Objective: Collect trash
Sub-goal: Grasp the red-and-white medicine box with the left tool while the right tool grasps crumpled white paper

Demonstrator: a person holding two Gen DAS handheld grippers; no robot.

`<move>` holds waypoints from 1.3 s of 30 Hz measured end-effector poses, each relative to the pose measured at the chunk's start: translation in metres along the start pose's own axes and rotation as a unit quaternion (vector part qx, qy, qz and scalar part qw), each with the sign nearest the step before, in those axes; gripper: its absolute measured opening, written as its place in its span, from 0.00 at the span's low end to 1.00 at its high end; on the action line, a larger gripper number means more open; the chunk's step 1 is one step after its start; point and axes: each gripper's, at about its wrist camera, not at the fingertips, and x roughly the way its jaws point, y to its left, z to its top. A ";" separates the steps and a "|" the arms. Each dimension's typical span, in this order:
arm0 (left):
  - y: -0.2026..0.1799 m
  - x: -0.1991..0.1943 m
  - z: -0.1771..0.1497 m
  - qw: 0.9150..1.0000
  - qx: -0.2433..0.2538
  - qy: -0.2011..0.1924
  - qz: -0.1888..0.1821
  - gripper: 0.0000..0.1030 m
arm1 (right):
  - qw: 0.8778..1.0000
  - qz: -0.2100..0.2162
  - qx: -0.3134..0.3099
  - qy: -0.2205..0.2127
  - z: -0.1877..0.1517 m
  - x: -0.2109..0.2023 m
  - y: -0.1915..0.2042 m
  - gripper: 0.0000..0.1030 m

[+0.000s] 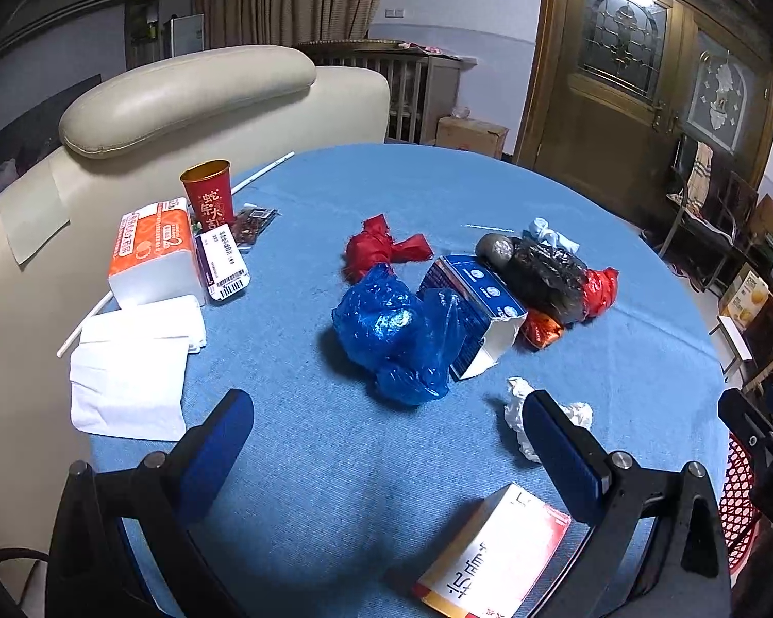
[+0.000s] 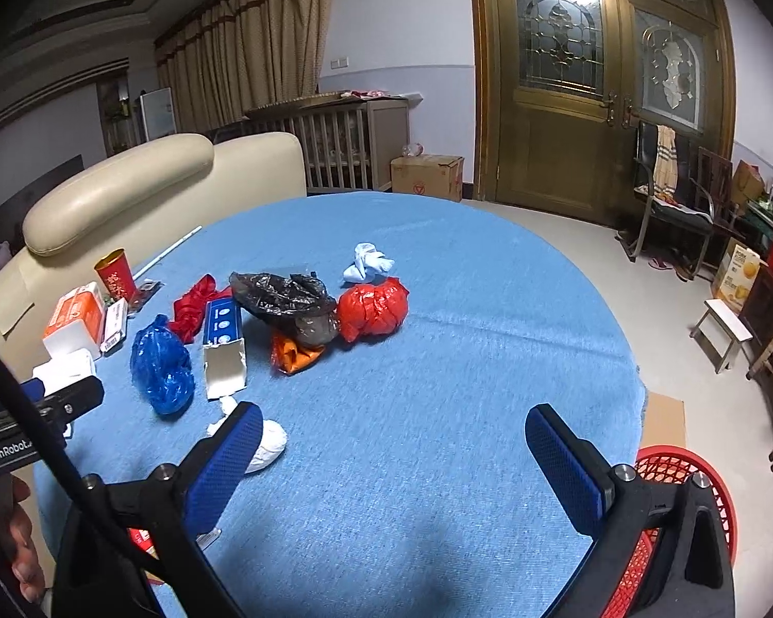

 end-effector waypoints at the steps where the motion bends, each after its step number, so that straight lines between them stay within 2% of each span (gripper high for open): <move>1: 0.000 0.000 0.000 1.000 0.000 0.000 0.001 1.00 | 1.000 0.001 0.001 0.000 0.000 0.000 -0.001 1.00; 19: -0.001 0.001 -0.004 1.000 0.000 0.005 -0.005 1.00 | 1.000 -0.007 0.012 0.004 -0.003 0.002 -0.007 1.00; 24: 0.008 -0.008 -0.013 0.999 -0.009 0.002 -0.040 1.00 | 1.000 -0.010 0.013 0.006 -0.005 0.003 -0.010 1.00; 29: -0.004 -0.020 -0.034 0.995 0.042 0.007 -0.088 1.00 | 1.000 -0.013 0.020 0.013 -0.010 0.006 -0.014 1.00; 33: -0.025 -0.022 -0.052 0.988 0.086 0.021 -0.125 1.00 | 1.000 -0.011 0.022 0.017 -0.014 0.009 -0.014 1.00; 37: -0.038 -0.016 -0.064 0.982 0.120 0.037 -0.138 1.00 | 1.000 -0.010 0.023 0.019 -0.015 0.011 -0.015 1.00; 39: -0.041 -0.010 -0.069 0.982 0.131 0.047 -0.131 1.00 | 0.999 -0.012 0.022 0.020 -0.016 0.012 -0.016 1.00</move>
